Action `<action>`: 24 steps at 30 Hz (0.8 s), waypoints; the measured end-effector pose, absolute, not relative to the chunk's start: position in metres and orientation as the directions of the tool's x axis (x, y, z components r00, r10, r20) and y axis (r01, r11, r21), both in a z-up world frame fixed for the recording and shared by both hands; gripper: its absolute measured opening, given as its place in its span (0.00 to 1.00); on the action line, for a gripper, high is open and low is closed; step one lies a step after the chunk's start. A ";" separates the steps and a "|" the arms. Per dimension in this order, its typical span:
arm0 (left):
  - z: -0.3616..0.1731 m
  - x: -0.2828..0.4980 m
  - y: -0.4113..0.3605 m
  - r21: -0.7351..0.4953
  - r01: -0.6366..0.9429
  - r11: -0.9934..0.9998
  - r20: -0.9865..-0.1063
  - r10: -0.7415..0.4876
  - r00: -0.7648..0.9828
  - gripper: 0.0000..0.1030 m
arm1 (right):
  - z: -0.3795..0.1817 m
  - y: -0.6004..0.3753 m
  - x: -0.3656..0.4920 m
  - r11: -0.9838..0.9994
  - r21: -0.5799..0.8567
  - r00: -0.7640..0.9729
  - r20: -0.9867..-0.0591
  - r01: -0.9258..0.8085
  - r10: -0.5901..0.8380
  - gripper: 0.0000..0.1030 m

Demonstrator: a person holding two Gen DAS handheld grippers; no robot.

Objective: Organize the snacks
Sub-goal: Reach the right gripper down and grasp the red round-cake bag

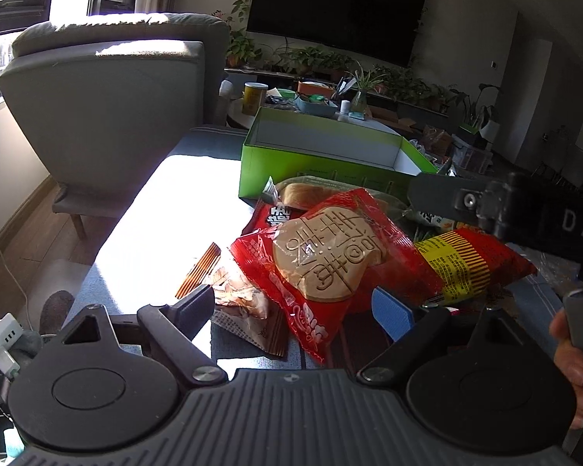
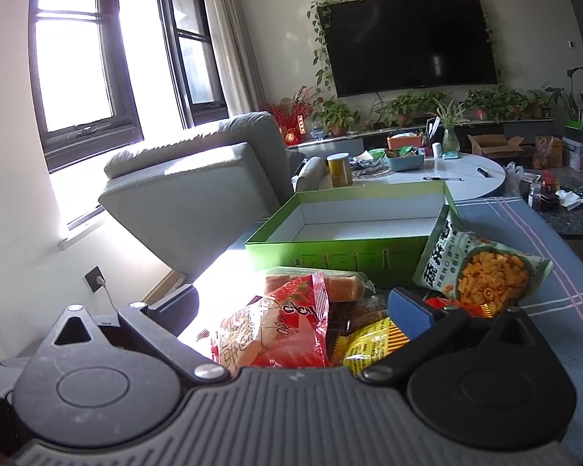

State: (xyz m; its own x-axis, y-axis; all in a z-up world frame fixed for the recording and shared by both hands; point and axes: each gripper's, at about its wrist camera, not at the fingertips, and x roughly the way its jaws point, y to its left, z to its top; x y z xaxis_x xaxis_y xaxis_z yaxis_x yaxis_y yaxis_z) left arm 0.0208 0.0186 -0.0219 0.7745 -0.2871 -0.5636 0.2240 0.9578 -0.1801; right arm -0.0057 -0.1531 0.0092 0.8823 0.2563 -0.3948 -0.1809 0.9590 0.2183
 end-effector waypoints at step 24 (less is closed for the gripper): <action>-0.046 0.064 -0.007 -0.122 0.355 0.927 -0.619 -0.351 0.702 0.78 | -0.030 -0.142 0.075 0.887 0.323 0.637 -0.618 -0.329 0.461 0.92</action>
